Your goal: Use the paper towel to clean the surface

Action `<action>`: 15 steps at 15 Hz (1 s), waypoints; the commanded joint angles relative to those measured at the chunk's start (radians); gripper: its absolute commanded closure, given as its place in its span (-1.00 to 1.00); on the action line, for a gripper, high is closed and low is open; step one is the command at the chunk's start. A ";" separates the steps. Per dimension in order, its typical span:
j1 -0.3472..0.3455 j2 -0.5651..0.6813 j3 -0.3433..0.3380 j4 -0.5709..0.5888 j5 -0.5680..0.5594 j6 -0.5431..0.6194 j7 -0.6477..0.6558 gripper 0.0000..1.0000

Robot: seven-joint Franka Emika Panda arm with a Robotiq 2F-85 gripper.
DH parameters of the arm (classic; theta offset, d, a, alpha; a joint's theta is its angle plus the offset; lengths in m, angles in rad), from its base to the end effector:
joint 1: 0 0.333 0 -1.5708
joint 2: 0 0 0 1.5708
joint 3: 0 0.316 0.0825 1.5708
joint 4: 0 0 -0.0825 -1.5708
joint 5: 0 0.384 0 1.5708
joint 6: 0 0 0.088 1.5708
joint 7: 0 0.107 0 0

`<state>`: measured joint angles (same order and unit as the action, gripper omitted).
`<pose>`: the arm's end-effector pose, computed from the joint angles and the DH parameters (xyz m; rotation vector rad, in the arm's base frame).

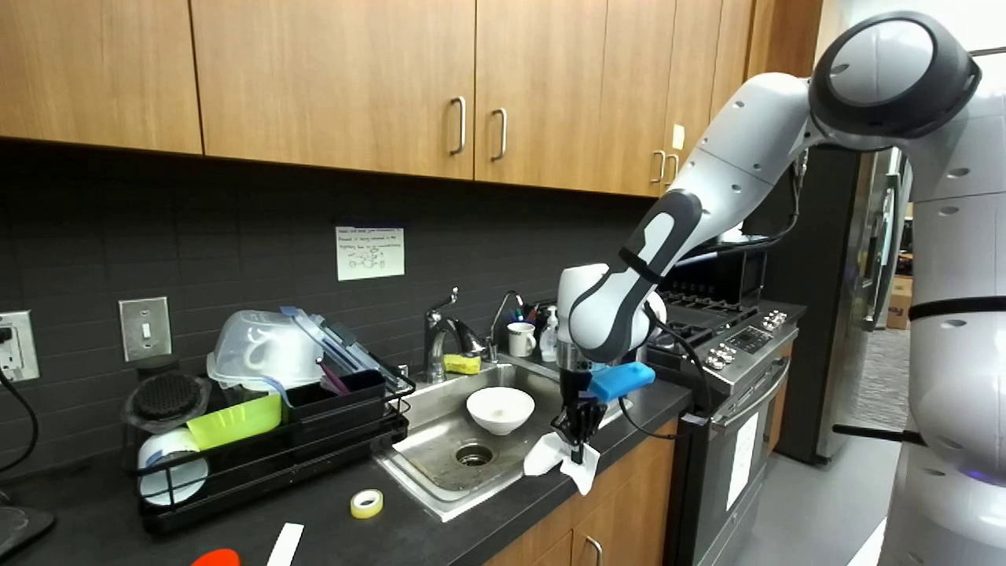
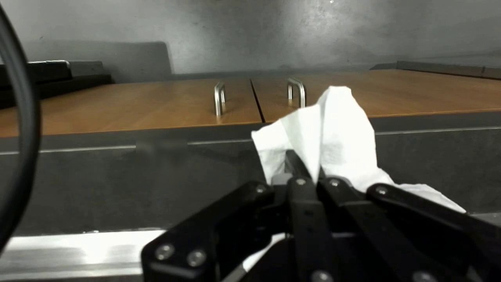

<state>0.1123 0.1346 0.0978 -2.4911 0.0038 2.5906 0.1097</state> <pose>0.4591 0.0988 0.2320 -3.1281 -0.1510 0.0571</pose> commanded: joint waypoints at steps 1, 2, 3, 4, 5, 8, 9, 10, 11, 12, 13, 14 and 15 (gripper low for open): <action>-0.021 -0.013 -0.022 -0.040 0.008 0.031 0.012 0.99; -0.026 -0.017 -0.028 -0.046 0.008 0.035 0.012 0.99; -0.032 -0.021 -0.035 -0.053 0.006 0.042 0.012 0.99; -0.037 -0.026 -0.039 -0.057 0.008 0.046 0.013 0.99; -0.043 -0.031 -0.046 -0.064 0.007 0.051 0.013 0.99; -0.064 -0.043 -0.066 -0.083 0.003 0.070 0.012 0.99; -0.070 -0.046 -0.073 -0.088 0.002 0.075 0.012 0.99; -0.078 -0.050 -0.081 -0.093 0.002 0.080 0.011 0.99; -0.086 -0.059 -0.090 -0.102 0.000 0.087 0.011 0.99; -0.093 -0.061 -0.098 -0.107 -0.002 0.094 0.010 0.99; -0.099 -0.068 -0.103 -0.115 0.002 0.099 0.007 0.99; -0.106 -0.069 -0.109 -0.120 0.005 0.108 0.005 0.99; -0.112 -0.070 -0.113 -0.126 0.012 0.115 0.000 0.99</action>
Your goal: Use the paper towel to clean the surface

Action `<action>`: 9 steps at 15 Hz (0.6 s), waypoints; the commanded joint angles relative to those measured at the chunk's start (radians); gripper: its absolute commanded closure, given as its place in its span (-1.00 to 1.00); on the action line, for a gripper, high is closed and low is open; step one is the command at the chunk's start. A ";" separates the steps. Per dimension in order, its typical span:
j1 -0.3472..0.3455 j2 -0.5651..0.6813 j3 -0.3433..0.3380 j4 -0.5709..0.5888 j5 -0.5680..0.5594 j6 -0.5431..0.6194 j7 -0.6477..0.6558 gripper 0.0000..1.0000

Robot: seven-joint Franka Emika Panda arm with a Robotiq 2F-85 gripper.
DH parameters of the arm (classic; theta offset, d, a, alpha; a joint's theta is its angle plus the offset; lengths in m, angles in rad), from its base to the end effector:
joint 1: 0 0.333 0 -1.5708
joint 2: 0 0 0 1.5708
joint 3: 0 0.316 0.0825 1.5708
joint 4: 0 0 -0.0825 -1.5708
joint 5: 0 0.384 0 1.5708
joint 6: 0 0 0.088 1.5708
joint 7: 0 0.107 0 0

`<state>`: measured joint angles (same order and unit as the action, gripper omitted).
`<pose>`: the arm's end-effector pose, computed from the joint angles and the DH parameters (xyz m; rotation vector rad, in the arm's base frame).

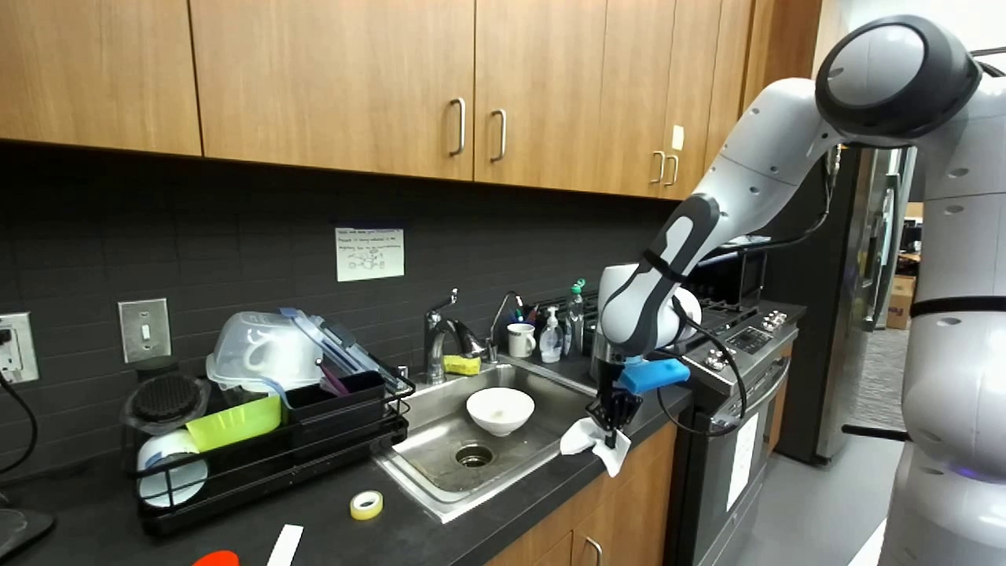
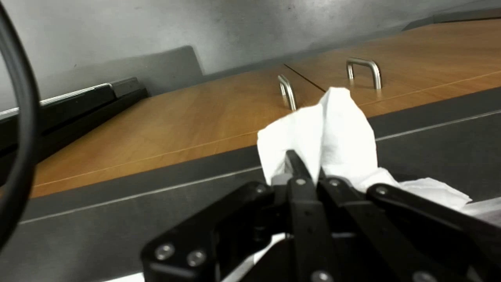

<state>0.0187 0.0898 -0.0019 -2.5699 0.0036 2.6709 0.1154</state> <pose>0.4507 0.0075 0.2323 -3.1353 0.1597 -0.0174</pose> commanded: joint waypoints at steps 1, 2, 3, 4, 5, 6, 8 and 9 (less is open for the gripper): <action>-0.023 -0.026 -0.016 -0.053 0.020 0.041 -0.012 0.99; -0.027 -0.027 -0.018 -0.060 0.027 0.048 -0.014 0.99; -0.030 -0.030 -0.018 -0.068 0.037 0.053 -0.018 0.99; -0.032 -0.029 -0.018 -0.073 0.048 0.059 -0.020 0.99; -0.036 -0.030 -0.019 -0.080 0.068 0.066 -0.027 0.99; -0.039 -0.034 -0.022 -0.087 0.083 0.072 -0.028 0.99; -0.052 -0.047 -0.032 -0.102 0.115 0.088 -0.033 0.99; -0.058 -0.053 -0.039 -0.108 0.123 0.094 -0.031 0.99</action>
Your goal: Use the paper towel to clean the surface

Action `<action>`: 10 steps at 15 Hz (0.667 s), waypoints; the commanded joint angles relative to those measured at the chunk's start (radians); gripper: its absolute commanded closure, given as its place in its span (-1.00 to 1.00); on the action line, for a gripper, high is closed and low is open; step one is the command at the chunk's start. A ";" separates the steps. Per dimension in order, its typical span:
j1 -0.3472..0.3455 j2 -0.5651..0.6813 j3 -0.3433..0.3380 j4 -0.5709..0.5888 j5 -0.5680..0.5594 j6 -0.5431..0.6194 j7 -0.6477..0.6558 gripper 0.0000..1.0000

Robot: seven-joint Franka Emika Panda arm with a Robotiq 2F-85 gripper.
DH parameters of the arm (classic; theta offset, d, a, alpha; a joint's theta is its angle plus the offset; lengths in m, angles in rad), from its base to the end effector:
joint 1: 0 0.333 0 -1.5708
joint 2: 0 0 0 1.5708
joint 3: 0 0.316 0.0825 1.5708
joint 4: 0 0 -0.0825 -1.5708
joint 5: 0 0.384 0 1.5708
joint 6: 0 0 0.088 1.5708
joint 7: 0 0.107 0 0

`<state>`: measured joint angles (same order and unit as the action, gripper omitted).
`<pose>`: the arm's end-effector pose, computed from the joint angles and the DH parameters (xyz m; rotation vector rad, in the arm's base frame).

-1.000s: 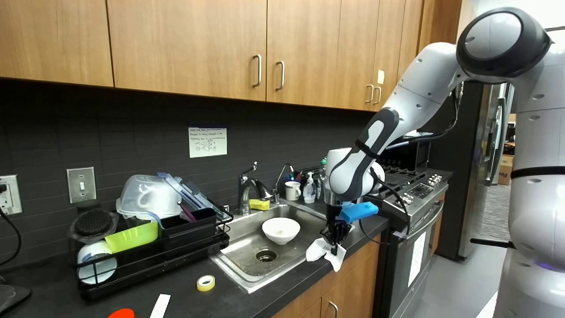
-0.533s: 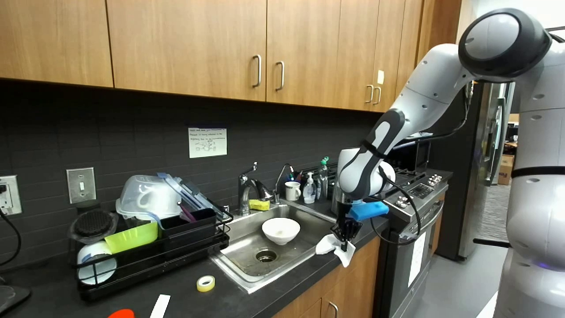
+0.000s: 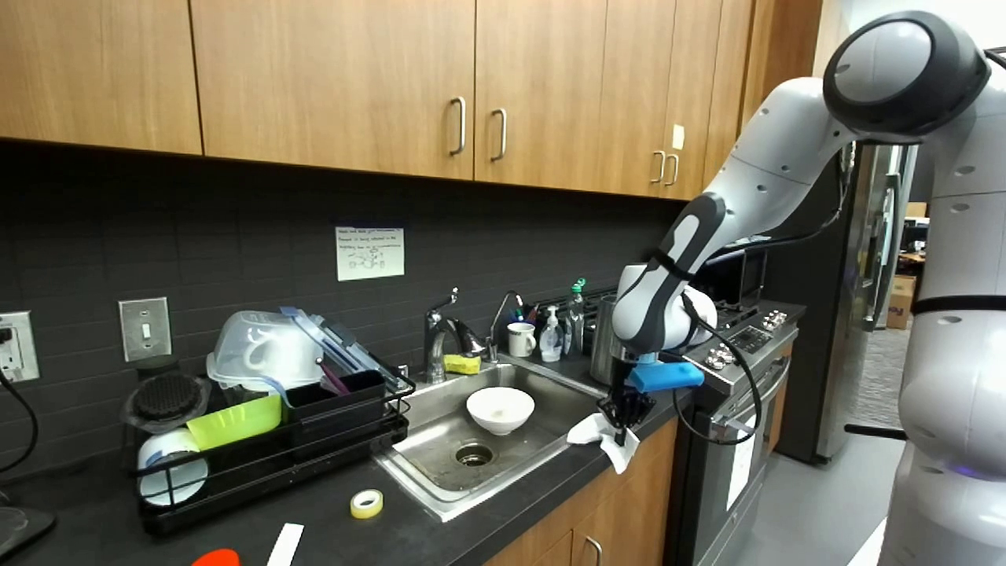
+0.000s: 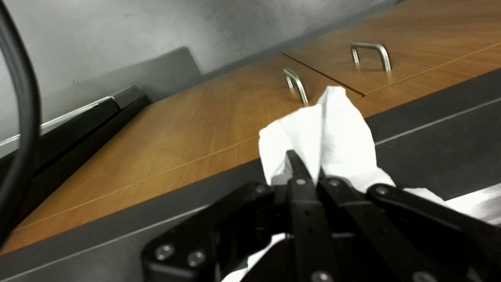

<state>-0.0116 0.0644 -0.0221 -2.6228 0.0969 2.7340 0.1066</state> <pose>0.4377 -0.0186 0.2314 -3.0799 0.3531 -0.0703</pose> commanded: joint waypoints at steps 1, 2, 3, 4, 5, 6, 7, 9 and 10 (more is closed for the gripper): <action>-0.037 -0.038 -0.028 -0.066 0.035 0.035 -0.023 0.99; -0.045 -0.044 -0.039 -0.075 0.029 0.037 -0.017 0.99; -0.055 -0.046 -0.051 -0.082 0.022 0.038 -0.015 0.99; -0.065 -0.051 -0.062 -0.091 0.016 0.034 -0.012 0.99; -0.074 -0.051 -0.072 -0.095 0.014 0.035 -0.012 0.99; -0.080 -0.056 -0.080 -0.101 0.012 0.034 -0.011 0.99; -0.086 -0.055 -0.087 -0.103 0.007 0.035 -0.008 0.99; -0.092 -0.056 -0.095 -0.108 0.007 0.034 -0.007 0.99; -0.093 -0.059 -0.097 -0.110 0.006 0.034 -0.005 0.99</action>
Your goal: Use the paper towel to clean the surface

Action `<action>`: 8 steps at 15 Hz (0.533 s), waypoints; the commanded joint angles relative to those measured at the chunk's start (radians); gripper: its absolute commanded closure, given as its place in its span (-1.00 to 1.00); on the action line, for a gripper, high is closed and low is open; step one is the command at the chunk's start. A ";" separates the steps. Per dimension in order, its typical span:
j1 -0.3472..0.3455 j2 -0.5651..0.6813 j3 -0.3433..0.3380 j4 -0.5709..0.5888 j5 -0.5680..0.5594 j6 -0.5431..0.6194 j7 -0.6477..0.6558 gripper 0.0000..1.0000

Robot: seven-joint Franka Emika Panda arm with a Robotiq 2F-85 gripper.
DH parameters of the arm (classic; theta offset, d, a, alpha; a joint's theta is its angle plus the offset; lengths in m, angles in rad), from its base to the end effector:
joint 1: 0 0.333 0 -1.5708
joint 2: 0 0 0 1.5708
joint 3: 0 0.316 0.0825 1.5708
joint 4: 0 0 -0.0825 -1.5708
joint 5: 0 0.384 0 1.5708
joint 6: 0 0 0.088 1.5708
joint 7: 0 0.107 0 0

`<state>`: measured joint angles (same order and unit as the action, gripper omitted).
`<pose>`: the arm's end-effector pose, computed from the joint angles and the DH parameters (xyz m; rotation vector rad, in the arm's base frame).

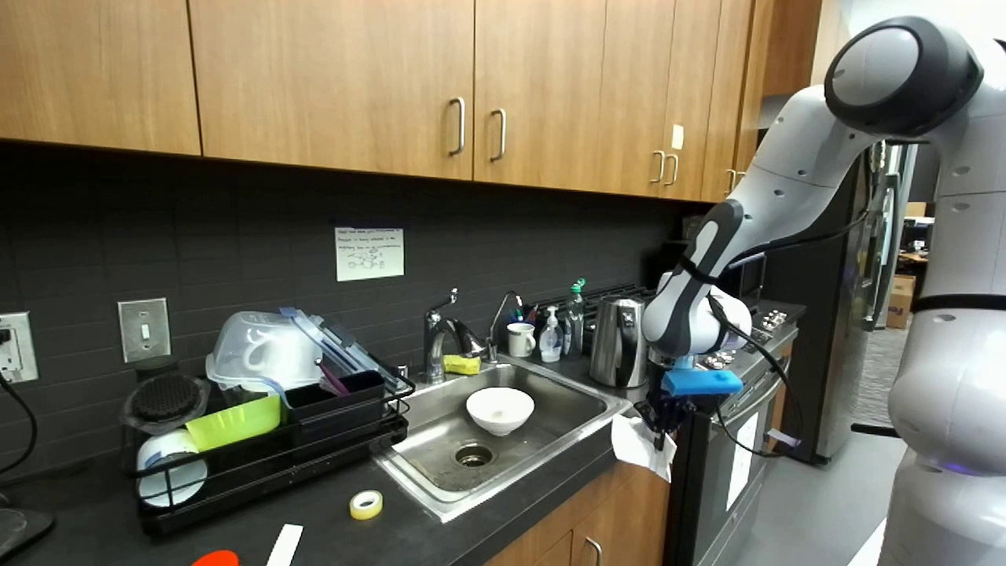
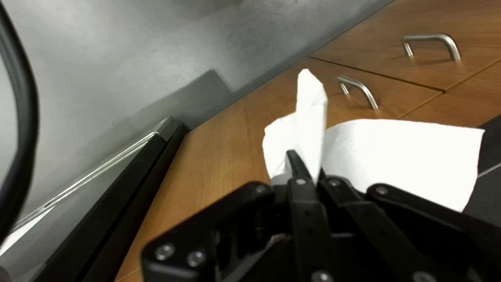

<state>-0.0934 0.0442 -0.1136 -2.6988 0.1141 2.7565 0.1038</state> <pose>0.4008 -0.0895 0.2174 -3.0368 0.6411 -0.0248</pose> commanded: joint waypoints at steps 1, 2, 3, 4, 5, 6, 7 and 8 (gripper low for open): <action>-0.012 -0.047 -0.007 -0.038 -0.011 0.014 -0.001 0.99; -0.012 -0.055 -0.009 -0.041 -0.018 0.016 0.004 0.99; -0.011 -0.068 -0.012 -0.045 -0.037 0.019 0.018 0.99; -0.010 -0.082 -0.014 -0.048 -0.061 0.020 0.033 0.99; -0.011 -0.098 -0.014 -0.052 -0.082 0.019 0.045 0.99; -0.012 -0.117 -0.014 -0.055 -0.109 0.018 0.062 0.99; -0.015 -0.134 -0.012 -0.057 -0.134 0.017 0.079 0.99; -0.017 -0.151 -0.008 -0.060 -0.150 0.014 0.090 0.99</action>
<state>-0.0979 -0.0188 -0.1263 -2.7140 0.0258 2.7658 0.1478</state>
